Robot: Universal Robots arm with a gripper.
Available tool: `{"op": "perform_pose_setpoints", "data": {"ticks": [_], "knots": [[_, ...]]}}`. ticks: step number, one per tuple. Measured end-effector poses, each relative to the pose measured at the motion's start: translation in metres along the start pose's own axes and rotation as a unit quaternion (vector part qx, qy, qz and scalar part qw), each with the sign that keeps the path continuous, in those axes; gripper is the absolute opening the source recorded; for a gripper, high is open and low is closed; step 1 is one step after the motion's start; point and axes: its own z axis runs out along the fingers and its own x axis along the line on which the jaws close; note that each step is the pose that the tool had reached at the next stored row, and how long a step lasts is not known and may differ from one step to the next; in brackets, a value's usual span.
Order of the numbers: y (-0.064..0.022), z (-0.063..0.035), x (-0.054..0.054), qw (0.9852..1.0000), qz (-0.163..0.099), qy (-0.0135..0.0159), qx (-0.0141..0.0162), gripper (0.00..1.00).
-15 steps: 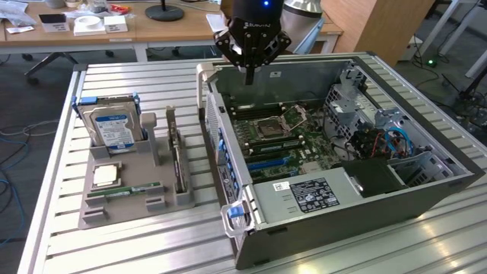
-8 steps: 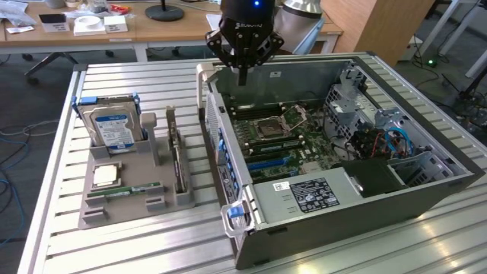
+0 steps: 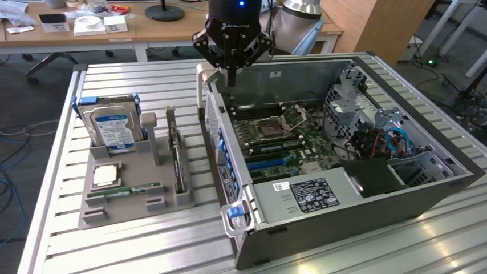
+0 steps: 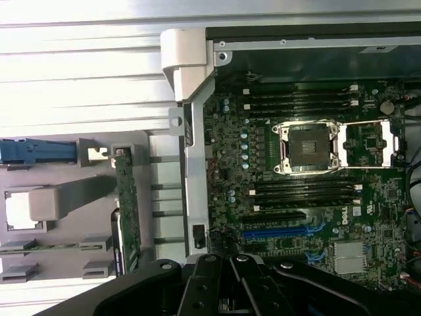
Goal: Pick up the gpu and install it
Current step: 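Reach for the gpu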
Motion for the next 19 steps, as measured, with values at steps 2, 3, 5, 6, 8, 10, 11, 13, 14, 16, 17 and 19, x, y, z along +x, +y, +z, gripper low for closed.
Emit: {"op": "perform_pose_setpoints", "data": {"ticks": [2, 3, 5, 6, 8, 10, 11, 13, 14, 16, 17, 19], "knots": [[-0.0002, 0.0, 0.005, 1.0, 0.0, 0.0, 0.0, 0.11], [-0.0004, 0.0, 0.007, 1.0, 0.0, 0.0, 0.0, 0.11], [-0.0006, 0.0, 0.011, 1.0, 0.0, 0.0, 0.0, 0.11], [-0.0006, -0.0001, 0.012, 1.0, 0.0, 0.0, 0.0, 0.11], [-0.0006, 0.0, 0.012, 1.0, 0.0, 0.0, 0.0, 0.11], [-0.0006, 0.0, 0.012, 1.0, 0.0, 0.0, 0.0, 0.11], [-0.0006, -0.0001, 0.012, 1.0, 0.0, 0.0, 0.0, 0.11], [-0.0008, -0.0002, 0.014, 1.0, 0.0, 0.0, 0.0001, 0.11], [-0.0009, -0.0001, 0.015, 1.0, 0.0, 0.0, 0.0, 0.11], [-0.0011, -0.0002, 0.019, 1.0, 0.0, 0.0, 0.0, 0.11], [-0.0012, -0.0003, 0.02, 1.0, 0.0, 0.0, 0.0, 0.11], [-0.0015, -0.0003, 0.024, 1.0, 0.0, 0.0, 0.0, 0.11]]}}
